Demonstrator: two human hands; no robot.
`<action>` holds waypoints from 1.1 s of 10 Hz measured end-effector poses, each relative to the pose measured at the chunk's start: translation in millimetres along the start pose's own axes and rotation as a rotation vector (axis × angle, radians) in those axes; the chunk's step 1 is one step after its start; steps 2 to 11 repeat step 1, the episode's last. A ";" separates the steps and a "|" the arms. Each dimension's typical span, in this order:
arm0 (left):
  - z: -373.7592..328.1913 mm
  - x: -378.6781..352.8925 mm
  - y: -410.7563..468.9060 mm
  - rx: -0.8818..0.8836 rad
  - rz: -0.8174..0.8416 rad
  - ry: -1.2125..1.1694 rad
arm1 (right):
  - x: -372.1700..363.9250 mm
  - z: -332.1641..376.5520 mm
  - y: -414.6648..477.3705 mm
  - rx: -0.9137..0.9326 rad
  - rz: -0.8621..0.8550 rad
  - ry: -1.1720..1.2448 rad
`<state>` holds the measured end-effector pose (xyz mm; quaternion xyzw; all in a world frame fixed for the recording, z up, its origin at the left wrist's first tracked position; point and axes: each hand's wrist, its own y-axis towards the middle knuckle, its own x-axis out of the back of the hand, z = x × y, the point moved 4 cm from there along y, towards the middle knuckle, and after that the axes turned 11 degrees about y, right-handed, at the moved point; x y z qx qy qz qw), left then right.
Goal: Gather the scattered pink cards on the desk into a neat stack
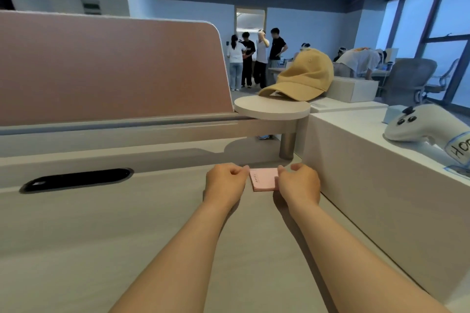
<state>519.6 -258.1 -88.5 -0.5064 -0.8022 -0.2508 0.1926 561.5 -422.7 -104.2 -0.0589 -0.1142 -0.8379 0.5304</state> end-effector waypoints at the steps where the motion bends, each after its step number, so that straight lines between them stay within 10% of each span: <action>1: 18.9 20.7 -22.8 0.241 -0.041 -0.363 | 9.9 7.6 -12.2 -0.003 -0.018 0.019; 11: 18.9 20.7 -22.8 0.241 -0.041 -0.363 | 9.9 7.6 -12.2 -0.003 -0.018 0.019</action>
